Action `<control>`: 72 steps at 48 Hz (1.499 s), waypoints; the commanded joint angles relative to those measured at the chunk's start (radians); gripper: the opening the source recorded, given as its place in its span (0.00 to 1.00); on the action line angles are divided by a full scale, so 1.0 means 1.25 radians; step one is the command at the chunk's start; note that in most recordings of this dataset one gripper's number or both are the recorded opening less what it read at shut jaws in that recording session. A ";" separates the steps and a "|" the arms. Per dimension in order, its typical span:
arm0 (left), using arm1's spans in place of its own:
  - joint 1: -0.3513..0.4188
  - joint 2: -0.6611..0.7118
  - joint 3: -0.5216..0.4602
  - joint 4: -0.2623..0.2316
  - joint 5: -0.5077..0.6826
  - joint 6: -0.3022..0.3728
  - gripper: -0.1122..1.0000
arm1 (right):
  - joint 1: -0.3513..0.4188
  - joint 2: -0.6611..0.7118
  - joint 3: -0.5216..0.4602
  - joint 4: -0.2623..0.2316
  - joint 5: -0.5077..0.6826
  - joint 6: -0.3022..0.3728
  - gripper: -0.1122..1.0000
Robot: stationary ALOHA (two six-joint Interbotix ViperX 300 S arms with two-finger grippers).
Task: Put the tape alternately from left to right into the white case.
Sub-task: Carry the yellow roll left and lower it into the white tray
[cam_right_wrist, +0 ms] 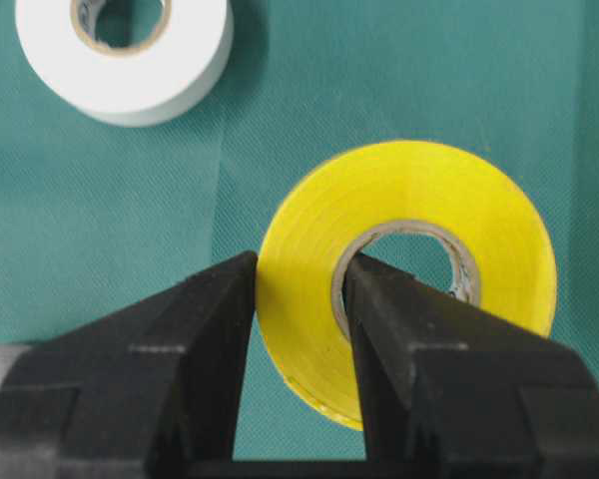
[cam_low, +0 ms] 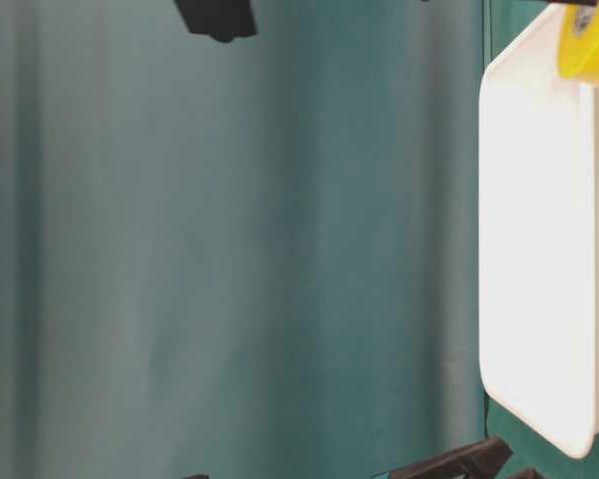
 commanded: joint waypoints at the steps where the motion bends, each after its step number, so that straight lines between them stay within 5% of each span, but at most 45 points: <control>1: 0.001 -0.011 -0.007 -0.002 -0.004 0.000 0.90 | 0.002 -0.015 -0.020 -0.001 -0.002 0.000 0.11; 27: 0.001 -0.011 -0.009 -0.002 -0.002 0.000 0.90 | -0.049 0.044 -0.101 -0.009 -0.011 -0.001 0.11; 55: -0.001 -0.011 -0.010 -0.002 -0.004 -0.001 0.90 | -0.212 0.178 -0.253 -0.152 -0.012 -0.001 0.11; 72: -0.001 -0.007 -0.011 -0.002 -0.002 -0.001 0.90 | -0.237 0.283 -0.376 -0.209 -0.015 -0.002 0.11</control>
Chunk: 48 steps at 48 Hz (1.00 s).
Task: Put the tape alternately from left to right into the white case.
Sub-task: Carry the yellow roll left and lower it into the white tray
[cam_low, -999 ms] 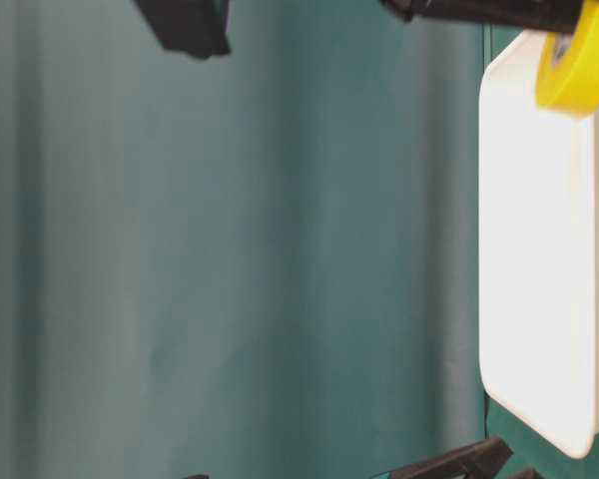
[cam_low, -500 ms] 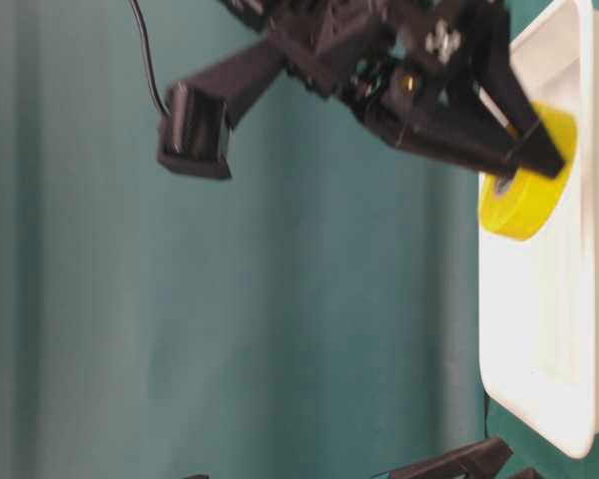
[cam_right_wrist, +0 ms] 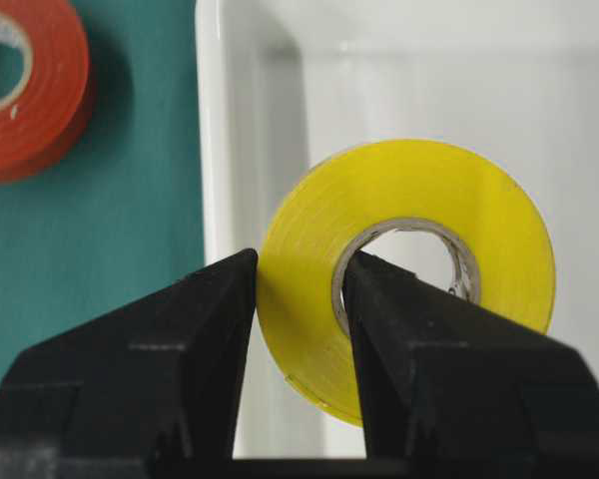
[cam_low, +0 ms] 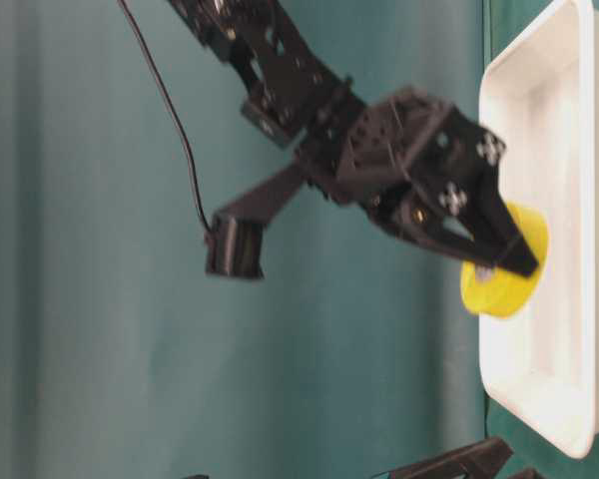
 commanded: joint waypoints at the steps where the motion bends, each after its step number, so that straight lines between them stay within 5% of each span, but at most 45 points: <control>1: -0.001 -0.007 -0.011 -0.002 -0.004 -0.001 0.90 | -0.002 0.006 -0.050 -0.015 -0.009 0.000 0.11; 16: -0.001 -0.007 -0.009 -0.002 -0.004 -0.001 0.90 | -0.002 0.060 -0.118 -0.032 -0.009 -0.001 0.11; 48: -0.001 -0.007 -0.010 -0.002 -0.004 -0.001 0.90 | -0.002 0.086 -0.121 -0.064 -0.016 0.000 0.12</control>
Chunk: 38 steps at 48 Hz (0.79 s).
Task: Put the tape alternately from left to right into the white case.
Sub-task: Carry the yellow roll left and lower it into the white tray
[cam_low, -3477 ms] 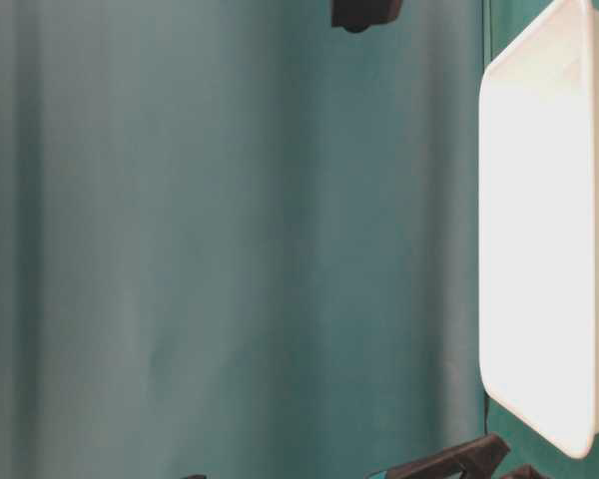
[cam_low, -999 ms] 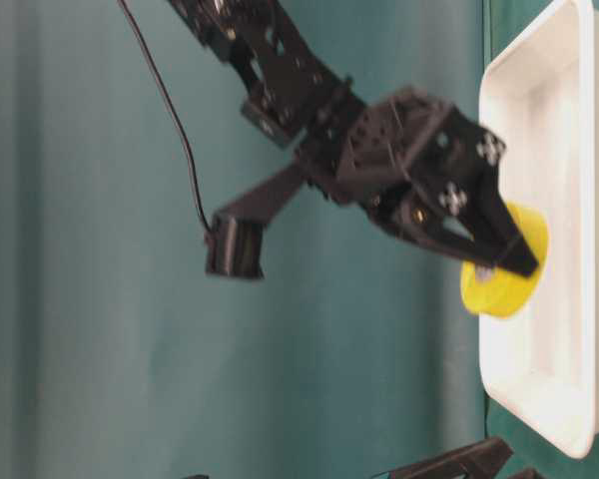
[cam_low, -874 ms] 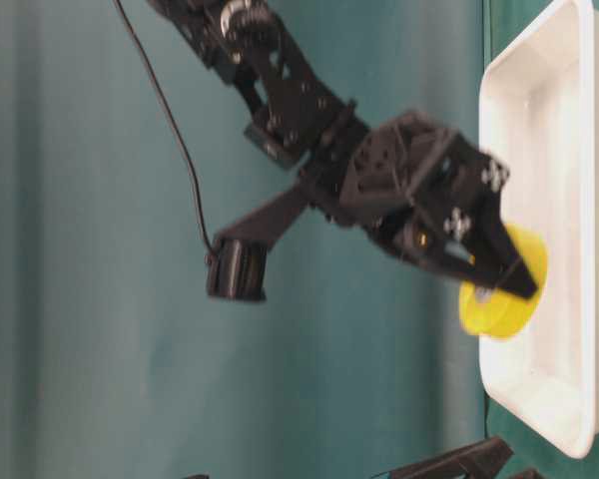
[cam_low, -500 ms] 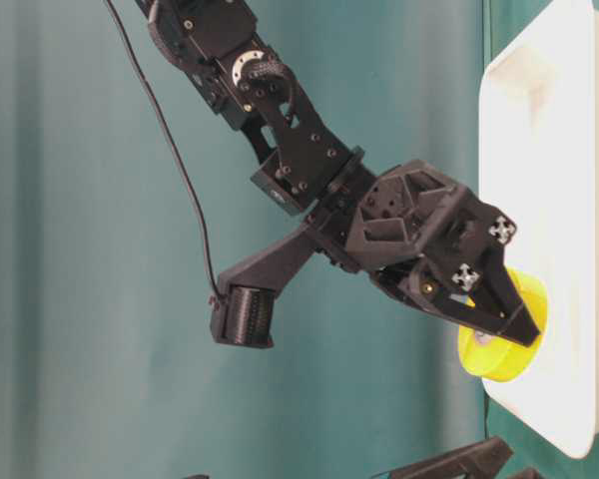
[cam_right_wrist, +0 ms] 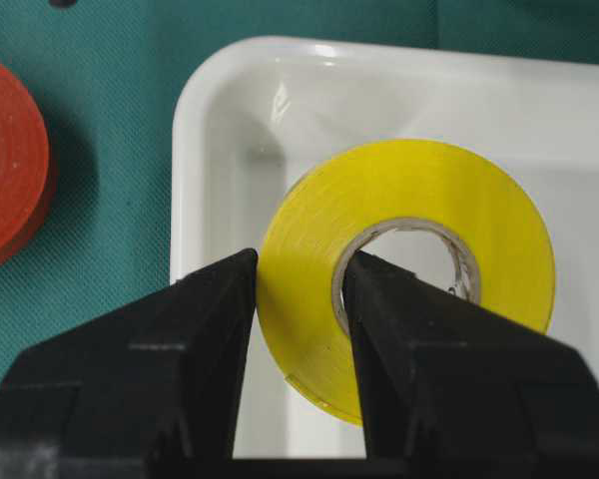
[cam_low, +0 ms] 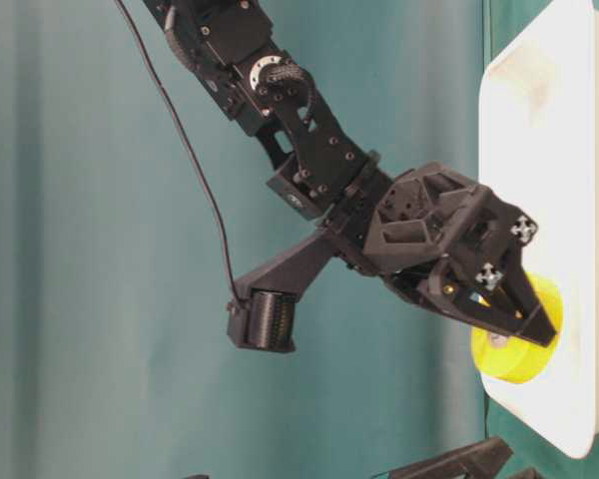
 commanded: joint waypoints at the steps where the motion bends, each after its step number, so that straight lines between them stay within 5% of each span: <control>1: -0.001 -0.007 -0.007 -0.002 -0.005 -0.001 0.90 | -0.002 -0.013 -0.020 -0.002 -0.007 0.001 0.12; 8: -0.001 -0.009 -0.006 -0.002 -0.004 -0.001 0.90 | -0.002 -0.015 -0.020 -0.005 -0.007 0.000 0.20; 21: -0.001 -0.009 -0.006 -0.002 -0.004 0.000 0.90 | -0.002 -0.015 -0.020 -0.007 -0.009 0.000 0.85; 38: -0.001 -0.009 -0.006 -0.002 -0.005 0.000 0.90 | -0.002 -0.015 -0.020 -0.007 -0.009 0.000 0.85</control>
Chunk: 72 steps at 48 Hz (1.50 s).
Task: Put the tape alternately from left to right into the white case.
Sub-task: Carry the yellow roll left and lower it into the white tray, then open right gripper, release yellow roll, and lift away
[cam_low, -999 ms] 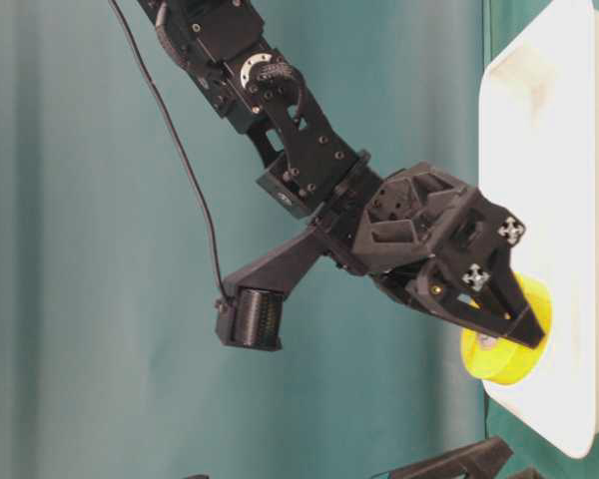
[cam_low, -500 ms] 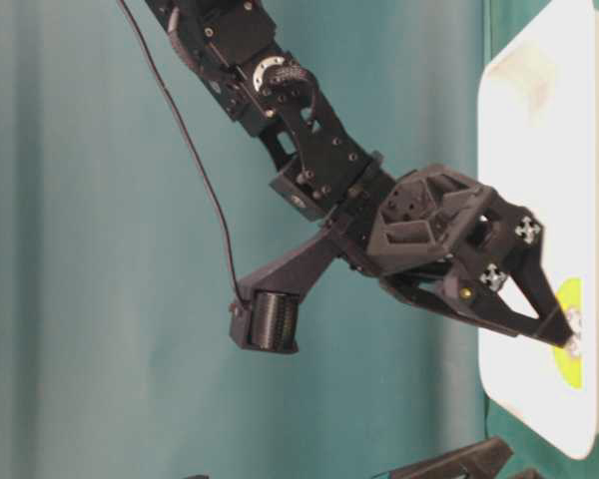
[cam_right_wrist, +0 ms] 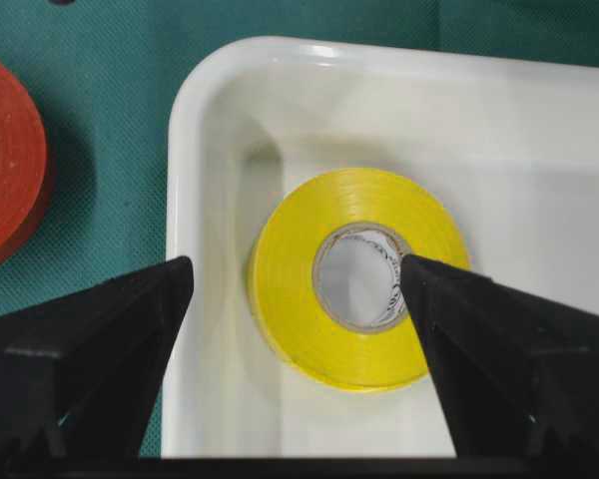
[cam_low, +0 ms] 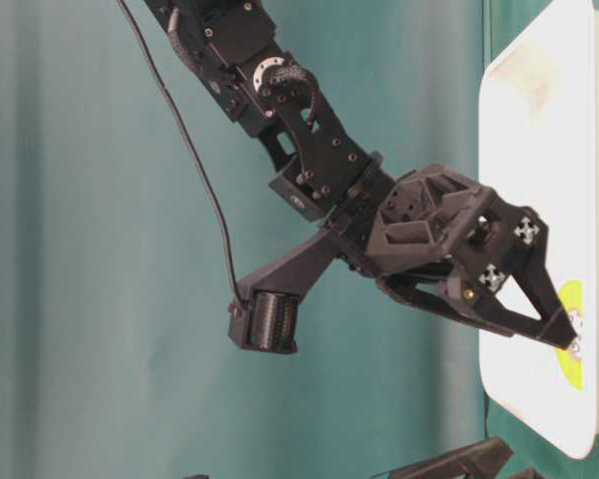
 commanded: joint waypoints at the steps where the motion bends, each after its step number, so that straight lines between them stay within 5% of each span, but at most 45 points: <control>1: -0.001 -0.007 -0.007 -0.002 -0.004 0.000 0.90 | -0.001 -0.017 -0.018 -0.002 -0.006 0.001 0.85; 57: -0.004 -0.011 -0.006 -0.002 0.006 -0.001 0.90 | 0.151 -0.206 0.210 0.002 -0.061 0.005 0.85; 72: -0.004 -0.011 -0.006 -0.002 0.007 -0.001 0.90 | 0.161 -0.272 0.304 0.001 -0.101 0.059 0.85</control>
